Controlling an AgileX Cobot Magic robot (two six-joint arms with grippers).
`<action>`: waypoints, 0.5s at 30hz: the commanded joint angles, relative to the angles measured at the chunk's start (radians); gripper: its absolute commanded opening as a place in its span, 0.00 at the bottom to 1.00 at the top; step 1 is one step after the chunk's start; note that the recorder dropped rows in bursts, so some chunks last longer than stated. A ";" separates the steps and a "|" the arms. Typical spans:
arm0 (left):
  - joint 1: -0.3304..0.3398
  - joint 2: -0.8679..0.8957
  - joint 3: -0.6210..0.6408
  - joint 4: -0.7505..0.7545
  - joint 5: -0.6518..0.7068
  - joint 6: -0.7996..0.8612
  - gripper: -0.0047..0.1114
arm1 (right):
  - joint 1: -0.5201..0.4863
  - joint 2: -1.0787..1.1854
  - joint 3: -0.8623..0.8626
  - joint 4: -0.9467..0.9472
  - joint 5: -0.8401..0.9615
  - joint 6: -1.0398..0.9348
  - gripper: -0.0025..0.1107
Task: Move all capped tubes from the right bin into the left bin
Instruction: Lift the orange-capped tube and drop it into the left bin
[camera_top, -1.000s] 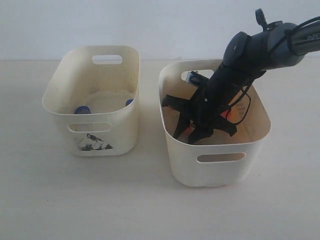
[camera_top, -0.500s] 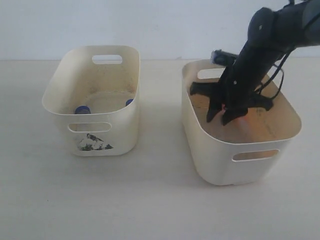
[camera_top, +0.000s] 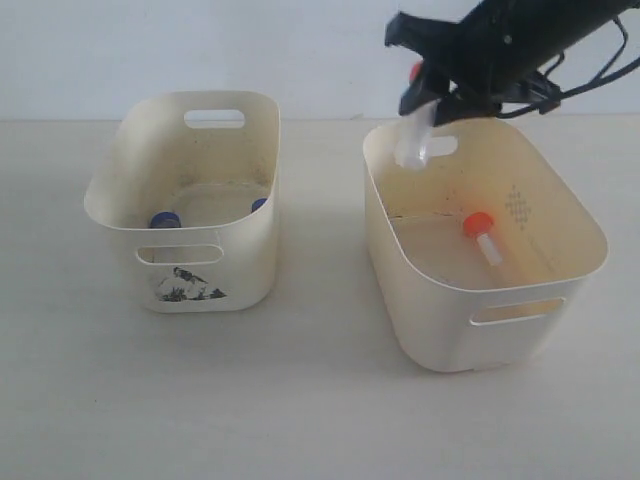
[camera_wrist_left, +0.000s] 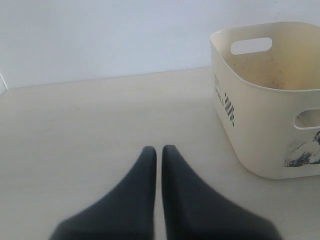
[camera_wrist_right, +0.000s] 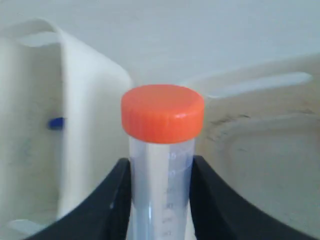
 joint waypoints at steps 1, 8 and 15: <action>0.001 -0.002 -0.004 -0.011 -0.009 -0.012 0.08 | 0.124 -0.035 -0.020 0.151 -0.105 -0.119 0.02; 0.001 -0.002 -0.004 -0.011 -0.009 -0.012 0.08 | 0.300 0.100 -0.150 0.151 -0.287 -0.142 0.06; 0.001 -0.002 -0.004 -0.011 -0.009 -0.012 0.08 | 0.326 0.256 -0.283 0.160 -0.281 -0.129 0.67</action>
